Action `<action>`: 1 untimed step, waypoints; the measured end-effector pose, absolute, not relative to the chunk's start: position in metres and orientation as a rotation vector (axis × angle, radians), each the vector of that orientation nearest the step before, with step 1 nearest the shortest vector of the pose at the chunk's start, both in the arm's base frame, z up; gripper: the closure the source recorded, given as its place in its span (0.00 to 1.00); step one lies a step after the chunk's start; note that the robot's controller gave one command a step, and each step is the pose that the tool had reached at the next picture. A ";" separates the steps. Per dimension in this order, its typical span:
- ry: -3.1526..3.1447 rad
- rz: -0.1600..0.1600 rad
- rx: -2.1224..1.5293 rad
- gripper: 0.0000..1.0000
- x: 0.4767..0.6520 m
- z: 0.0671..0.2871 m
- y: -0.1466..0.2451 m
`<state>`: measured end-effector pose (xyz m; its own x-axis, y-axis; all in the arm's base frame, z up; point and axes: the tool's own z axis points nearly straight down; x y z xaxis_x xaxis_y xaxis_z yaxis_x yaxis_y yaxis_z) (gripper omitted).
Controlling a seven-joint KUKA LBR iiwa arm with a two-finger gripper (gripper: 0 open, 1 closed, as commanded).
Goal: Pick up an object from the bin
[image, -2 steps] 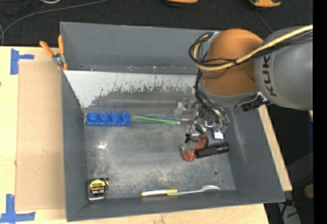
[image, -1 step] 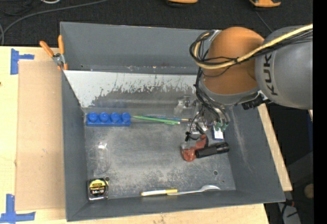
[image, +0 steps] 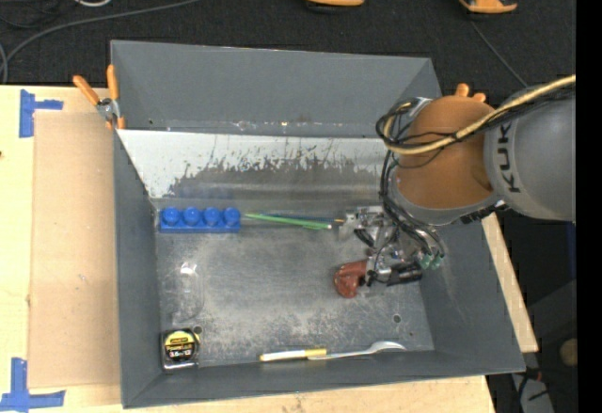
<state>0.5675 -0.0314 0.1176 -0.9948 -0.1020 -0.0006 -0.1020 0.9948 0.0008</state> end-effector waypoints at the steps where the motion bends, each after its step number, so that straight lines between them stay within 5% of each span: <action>1: 3.134 0.005 -0.117 0.00 0.554 0.126 -0.062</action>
Offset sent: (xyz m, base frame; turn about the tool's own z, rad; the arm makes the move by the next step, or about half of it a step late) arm 0.0006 -0.0593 -0.0176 0.0046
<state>0.5545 -0.0621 0.1260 -0.9972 -0.0744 -0.0052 -0.0744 0.9972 0.0030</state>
